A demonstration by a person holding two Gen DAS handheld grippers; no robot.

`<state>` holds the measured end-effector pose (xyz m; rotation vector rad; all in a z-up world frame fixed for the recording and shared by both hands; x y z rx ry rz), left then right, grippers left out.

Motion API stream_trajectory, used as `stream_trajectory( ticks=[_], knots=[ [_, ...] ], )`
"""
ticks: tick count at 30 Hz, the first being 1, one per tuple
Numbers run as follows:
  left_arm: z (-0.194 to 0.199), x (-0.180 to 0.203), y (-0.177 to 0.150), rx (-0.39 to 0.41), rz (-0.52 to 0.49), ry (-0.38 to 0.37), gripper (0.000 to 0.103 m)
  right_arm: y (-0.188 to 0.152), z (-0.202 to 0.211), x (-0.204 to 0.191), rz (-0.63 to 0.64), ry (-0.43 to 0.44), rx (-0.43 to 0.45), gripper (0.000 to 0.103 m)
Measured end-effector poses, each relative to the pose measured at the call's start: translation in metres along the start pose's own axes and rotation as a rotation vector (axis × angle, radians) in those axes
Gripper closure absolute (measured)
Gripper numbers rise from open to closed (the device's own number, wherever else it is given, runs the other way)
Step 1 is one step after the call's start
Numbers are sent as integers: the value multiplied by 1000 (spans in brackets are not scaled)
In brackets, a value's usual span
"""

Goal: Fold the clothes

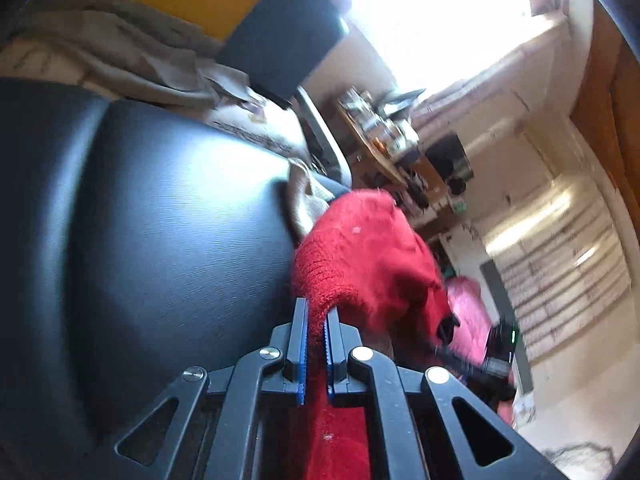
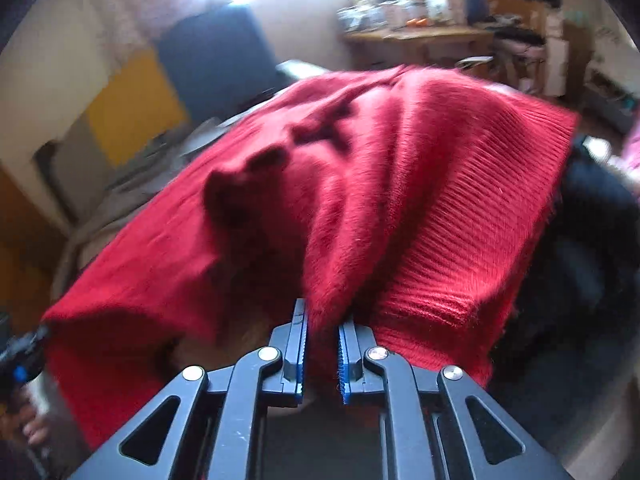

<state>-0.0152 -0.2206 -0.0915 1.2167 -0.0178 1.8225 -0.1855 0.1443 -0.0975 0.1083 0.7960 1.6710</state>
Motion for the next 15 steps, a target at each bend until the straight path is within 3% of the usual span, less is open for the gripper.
stream_trajectory(
  ticks=[4,8,15],
  knots=[
    [60,-26,-9,70,61,29,98,-61,20,-54,-7,179,-40,92],
    [114,-58,-12,122,95,115,100,-119,36,-108,5,345,-101,102],
    [210,-87,11,245,37,360,103,-186,36,-191,157,406,-213,101]
  ],
)
Point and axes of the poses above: each gripper's, at about its wrist camera, not at the fingertips, and z roughly against the way its jaws point, x to its right, y to its top, the point moved 1 cm from there along -z, roughly the way its jaws point, and after that the axes turned 2 degrees about z, right-handed, at the moved point
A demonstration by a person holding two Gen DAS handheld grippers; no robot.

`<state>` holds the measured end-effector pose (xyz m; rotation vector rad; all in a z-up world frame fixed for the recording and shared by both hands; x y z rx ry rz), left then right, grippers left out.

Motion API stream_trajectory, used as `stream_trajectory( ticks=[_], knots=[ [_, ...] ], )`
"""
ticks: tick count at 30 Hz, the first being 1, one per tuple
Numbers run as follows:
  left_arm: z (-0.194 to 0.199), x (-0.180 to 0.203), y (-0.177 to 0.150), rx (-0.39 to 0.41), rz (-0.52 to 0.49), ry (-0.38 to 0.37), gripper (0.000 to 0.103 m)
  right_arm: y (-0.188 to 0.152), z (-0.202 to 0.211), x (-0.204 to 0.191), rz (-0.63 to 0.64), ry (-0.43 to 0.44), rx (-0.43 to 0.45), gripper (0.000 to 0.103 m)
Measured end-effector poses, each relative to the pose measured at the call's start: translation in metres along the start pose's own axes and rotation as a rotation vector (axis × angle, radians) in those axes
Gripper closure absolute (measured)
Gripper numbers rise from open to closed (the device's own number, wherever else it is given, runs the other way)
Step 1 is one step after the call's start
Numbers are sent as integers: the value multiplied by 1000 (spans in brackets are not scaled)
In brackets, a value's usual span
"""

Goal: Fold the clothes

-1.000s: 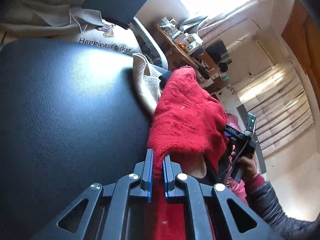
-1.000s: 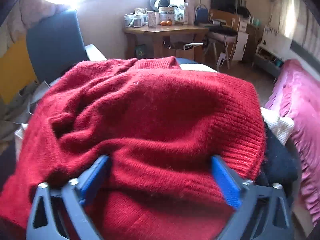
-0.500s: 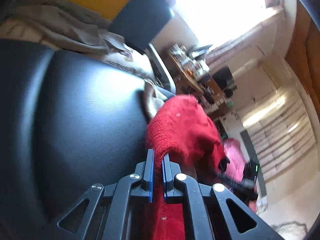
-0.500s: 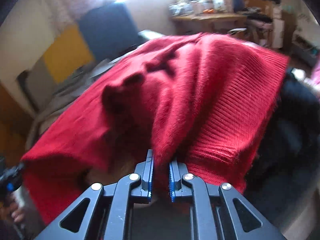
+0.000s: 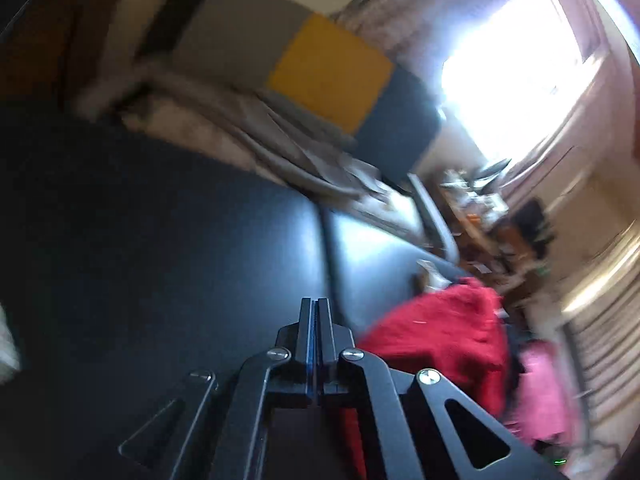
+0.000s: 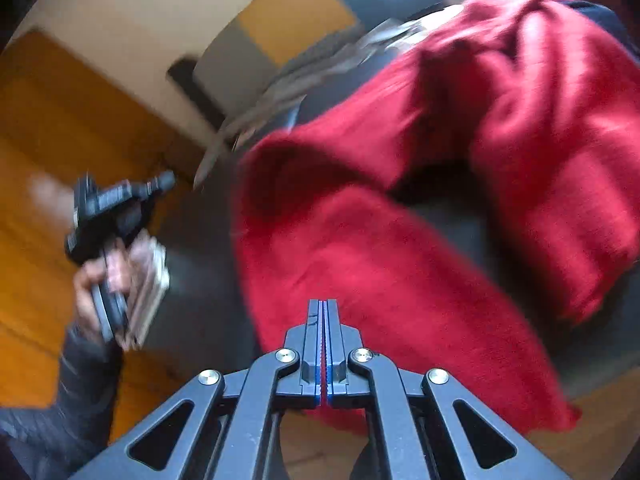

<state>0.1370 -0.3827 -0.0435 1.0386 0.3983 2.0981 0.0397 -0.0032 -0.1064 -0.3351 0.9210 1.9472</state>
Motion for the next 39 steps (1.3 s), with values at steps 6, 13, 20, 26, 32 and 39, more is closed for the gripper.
stream_trajectory(
  ticks=[6,13,20,26,32,39],
  knots=[
    [11,-7,-43,-75,-93,-19,81,-3,0,-15,58,-102,-4,86],
    [-12,37,-129,-77,-280,64,80,0,2,-8,42,-206,2,54],
    [-39,66,-172,-117,-383,149,79,-10,-18,2,40,-278,-37,47],
    [-57,61,-187,-200,-337,131,73,-10,-22,6,35,-250,-28,33],
    [-62,64,-191,-213,-237,64,51,-12,-29,1,66,-210,-31,10],
    [-77,88,-201,-201,-253,76,49,-15,-21,-2,82,-195,-10,8]
  ],
)
Point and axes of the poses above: each gripper's, at about its wrist camera, not at the fingertips, and z roughly against the way its jaws point, x to its right, y to its top, the point moved 1 cm from there along -z, roughly the way its jaws point, and after that the axes turned 2 degrees about z, right-handed, at the moved point
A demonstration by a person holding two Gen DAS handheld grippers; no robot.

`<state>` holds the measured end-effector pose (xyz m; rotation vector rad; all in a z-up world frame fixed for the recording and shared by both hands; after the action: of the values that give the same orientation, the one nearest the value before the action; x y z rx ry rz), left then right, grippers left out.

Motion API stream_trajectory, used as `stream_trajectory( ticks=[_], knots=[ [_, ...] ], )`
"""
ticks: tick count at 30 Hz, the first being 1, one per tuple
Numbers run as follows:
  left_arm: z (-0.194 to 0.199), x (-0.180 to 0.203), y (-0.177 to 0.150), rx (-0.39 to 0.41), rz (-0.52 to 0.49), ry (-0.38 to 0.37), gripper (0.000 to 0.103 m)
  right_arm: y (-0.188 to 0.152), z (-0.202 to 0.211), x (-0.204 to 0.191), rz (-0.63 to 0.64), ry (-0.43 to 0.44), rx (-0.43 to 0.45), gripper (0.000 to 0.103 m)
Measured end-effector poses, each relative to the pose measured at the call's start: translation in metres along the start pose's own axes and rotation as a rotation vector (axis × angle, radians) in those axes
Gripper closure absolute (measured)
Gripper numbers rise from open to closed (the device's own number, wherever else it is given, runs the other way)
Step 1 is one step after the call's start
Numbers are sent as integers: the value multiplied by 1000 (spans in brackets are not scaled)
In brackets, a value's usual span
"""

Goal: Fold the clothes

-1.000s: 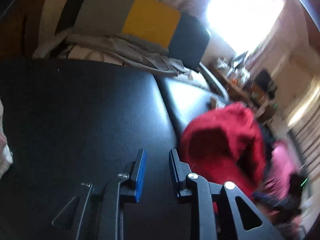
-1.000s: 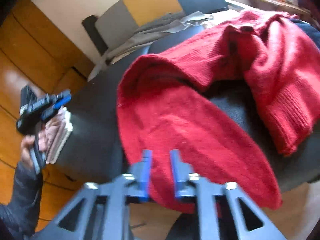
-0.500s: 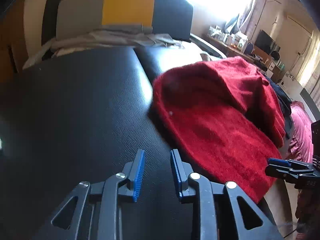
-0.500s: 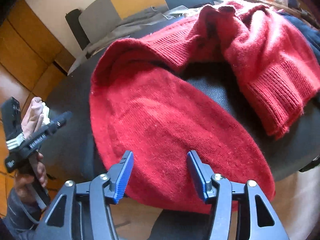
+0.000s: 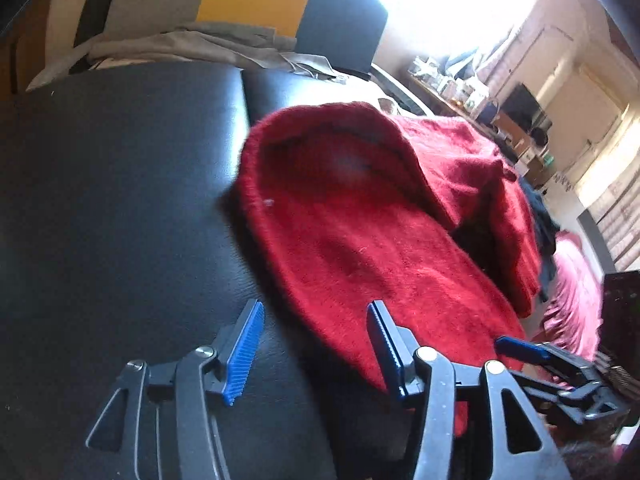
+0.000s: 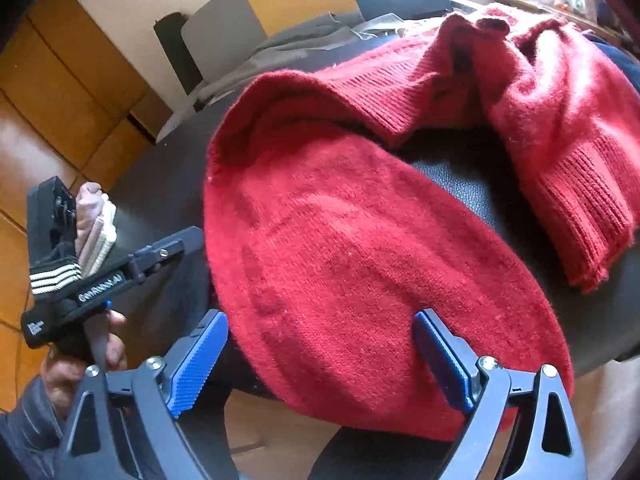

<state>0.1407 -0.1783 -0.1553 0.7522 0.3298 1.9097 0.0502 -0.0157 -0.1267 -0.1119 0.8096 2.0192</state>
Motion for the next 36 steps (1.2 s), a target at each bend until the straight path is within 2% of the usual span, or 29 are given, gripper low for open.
stream_trajectory(
  ticks=[3,5,7,9,11,12,13,16,20,23,25,26,27,29,32,36],
  knots=[
    [-16,11,5,-37,12,3,48,2,10,7,-4,-16,43,8],
    [-29,18,9,-77,33,-1,47,13,22,9,40,-72,102,8],
    [-33,27,11,-45,32,60,42,29,30,7,104,-136,153,8],
    [-34,32,10,-26,2,81,42,50,35,3,172,-184,209,8],
    [-33,32,10,-6,-10,85,49,79,28,-3,244,-219,235,8],
    [-31,29,10,4,-5,78,59,94,24,-6,280,-235,247,8],
    [-29,24,11,8,10,65,73,106,16,-9,309,-249,245,8],
    [-24,9,16,11,57,23,89,137,-21,-13,367,-285,188,8],
    [-25,4,18,12,42,-7,90,176,-78,-14,424,-330,73,8],
    [-26,2,19,11,50,-37,90,182,-105,-1,344,-310,-5,10],
    [-24,-4,18,14,67,-65,93,183,-111,3,303,-302,-31,21],
    [-22,-6,16,21,75,-78,93,181,-108,2,292,-303,-28,38],
    [-19,-9,14,28,83,-91,94,178,-104,1,281,-303,-25,63],
    [-11,-15,10,49,83,-105,94,168,-98,-6,273,-294,-36,78],
    [17,-36,7,107,133,-125,94,154,-89,-20,228,-247,-52,83],
    [70,-77,11,226,209,-100,94,158,-77,-63,178,-62,-29,88]
  ],
)
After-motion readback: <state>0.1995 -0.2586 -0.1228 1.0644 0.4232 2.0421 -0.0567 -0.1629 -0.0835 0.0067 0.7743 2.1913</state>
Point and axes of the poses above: each gripper's, at about its wrist camera, not at the fingertips, and z roughly against the way its jaws point, x to its right, y to its top, the point moved 1 cm from there along -z, roughly the way its jaws point, and after that the axes turned 2 degrees about z, right-handed, at the moved point
